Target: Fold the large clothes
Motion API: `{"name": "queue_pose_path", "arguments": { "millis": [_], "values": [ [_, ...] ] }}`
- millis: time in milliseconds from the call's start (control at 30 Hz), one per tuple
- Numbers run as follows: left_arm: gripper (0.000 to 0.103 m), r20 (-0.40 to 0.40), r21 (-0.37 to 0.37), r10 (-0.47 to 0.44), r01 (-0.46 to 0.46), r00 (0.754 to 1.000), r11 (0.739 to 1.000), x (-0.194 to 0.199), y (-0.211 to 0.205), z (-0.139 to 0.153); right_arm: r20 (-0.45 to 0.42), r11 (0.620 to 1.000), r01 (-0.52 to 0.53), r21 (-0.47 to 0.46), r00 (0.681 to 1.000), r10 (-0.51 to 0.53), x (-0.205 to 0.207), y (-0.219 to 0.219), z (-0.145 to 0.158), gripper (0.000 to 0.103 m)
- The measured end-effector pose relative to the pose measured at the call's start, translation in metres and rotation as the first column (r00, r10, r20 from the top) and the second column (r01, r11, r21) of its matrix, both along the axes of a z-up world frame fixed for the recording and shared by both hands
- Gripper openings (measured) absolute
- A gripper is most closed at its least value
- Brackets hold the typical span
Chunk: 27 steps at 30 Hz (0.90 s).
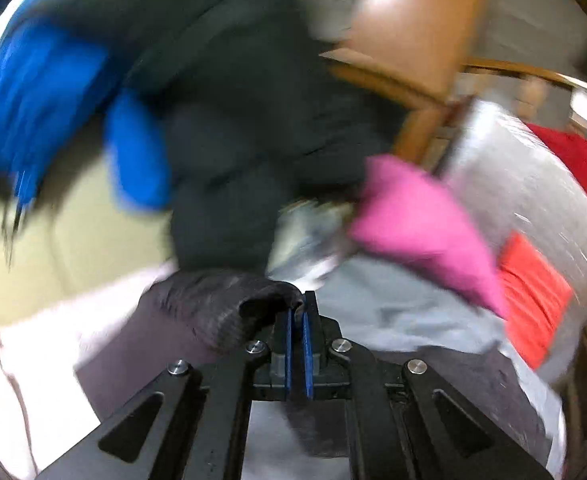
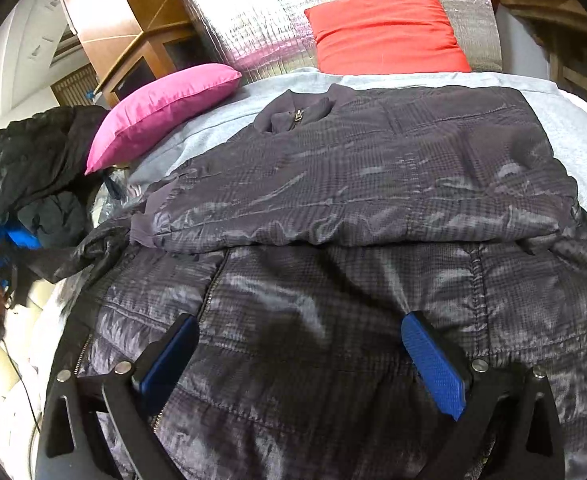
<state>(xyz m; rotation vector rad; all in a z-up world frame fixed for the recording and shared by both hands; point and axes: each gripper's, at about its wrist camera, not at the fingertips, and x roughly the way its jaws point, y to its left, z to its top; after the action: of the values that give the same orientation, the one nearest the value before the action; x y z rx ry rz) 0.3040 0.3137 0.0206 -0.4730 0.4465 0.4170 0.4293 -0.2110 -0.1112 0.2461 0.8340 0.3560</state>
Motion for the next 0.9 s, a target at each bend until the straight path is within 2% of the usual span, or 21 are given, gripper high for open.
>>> {"name": "queue_pose_path", "arguments": {
  "millis": [67, 133, 200, 267, 400, 467, 533, 600, 633, 700, 733, 767, 800, 833, 867, 900],
  "values": [
    [0.004, 0.047, 0.104, -0.086, 0.081, 0.995, 0.991, 0.013, -0.047, 0.037, 0.002, 1.000, 0.000, 0.022, 1.000, 0.000, 0.000, -0.003, 0.000, 0.103],
    [0.004, 0.076, 0.176, -0.182, 0.166, 0.980, 0.970, 0.027, -0.093, 0.062, 0.005, 0.999, 0.000, 0.046, 1.000, 0.000, 0.000, -0.006, -0.001, 0.103],
    [0.004, 0.086, 0.230, -0.276, 0.250, 0.957, 0.940, 0.039, -0.140, 0.081, 0.007, 0.997, 0.000, 0.073, 1.000, -0.001, 0.000, -0.010, -0.001, 0.103],
    [0.004, 0.077, 0.273, -0.392, 0.359, 0.917, 0.893, 0.054, -0.197, 0.091, 0.011, 0.994, 0.001, 0.107, 1.000, -0.002, -0.001, -0.014, -0.002, 0.103],
    [0.004, 0.030, 0.309, -0.545, 0.511, 0.838, 0.802, 0.075, -0.288, 0.085, 0.017, 0.986, 0.002, 0.166, 1.000, -0.005, -0.003, -0.022, -0.001, 0.103],
    [0.005, -0.006, 0.299, -0.602, 0.576, 0.798, 0.761, 0.082, -0.329, 0.072, 0.026, 0.978, 0.001, 0.210, 1.000, -0.006, -0.004, -0.028, -0.001, 0.103],
    [0.006, -0.076, 0.292, -0.646, 0.636, 0.760, 0.714, 0.098, -0.371, 0.046, 0.040, 0.961, 0.001, 0.275, 0.999, -0.013, -0.007, -0.037, -0.001, 0.103],
    [0.006, -0.154, 0.251, -0.676, 0.690, 0.721, 0.679, 0.113, -0.400, 0.020, 0.053, 0.940, 0.009, 0.340, 0.998, -0.028, -0.011, -0.047, -0.001, 0.103],
    [0.006, -0.220, 0.210, -0.689, 0.723, 0.691, 0.658, 0.126, -0.414, -0.001, 0.055, 0.933, 0.012, 0.360, 0.998, -0.034, -0.011, -0.050, -0.001, 0.102],
    [0.013, -0.342, 0.086, -0.721, 0.784, 0.603, 0.615, 0.146, -0.426, -0.033, 0.057, 0.924, 0.012, 0.383, 0.998, -0.037, -0.011, -0.052, -0.001, 0.102],
    [0.013, -0.382, -0.016, -0.744, 0.801, 0.548, 0.598, 0.152, -0.426, -0.047, 0.060, 0.919, 0.015, 0.394, 0.997, -0.042, -0.012, -0.054, 0.000, 0.102],
    [0.013, -0.382, -0.094, -0.762, 0.798, 0.523, 0.595, 0.154, -0.419, -0.055, 0.065, 0.911, 0.021, 0.412, 0.997, -0.052, -0.014, -0.057, 0.001, 0.102],
    [0.013, -0.350, -0.157, -0.781, 0.790, 0.517, 0.593, 0.154, -0.403, -0.058, 0.067, 0.904, 0.026, 0.427, 0.996, -0.060, -0.014, -0.060, 0.001, 0.102],
    [0.014, -0.337, -0.166, -0.782, 0.784, 0.525, 0.598, 0.154, -0.392, -0.057, 0.070, 0.894, 0.035, 0.447, 0.995, -0.074, -0.016, -0.064, 0.002, 0.102],
    [0.020, -0.331, -0.159, -0.772, 0.774, 0.543, 0.613, 0.150, -0.378, -0.053, 0.072, 0.884, 0.045, 0.466, 0.993, -0.089, -0.018, -0.068, 0.002, 0.102],
    [0.027, -0.317, -0.140, -0.750, 0.753, 0.581, 0.643, 0.146, -0.357, -0.047, 0.070, 0.877, 0.050, 0.477, 0.993, -0.095, -0.018, -0.071, 0.001, 0.102]
  ]
}}
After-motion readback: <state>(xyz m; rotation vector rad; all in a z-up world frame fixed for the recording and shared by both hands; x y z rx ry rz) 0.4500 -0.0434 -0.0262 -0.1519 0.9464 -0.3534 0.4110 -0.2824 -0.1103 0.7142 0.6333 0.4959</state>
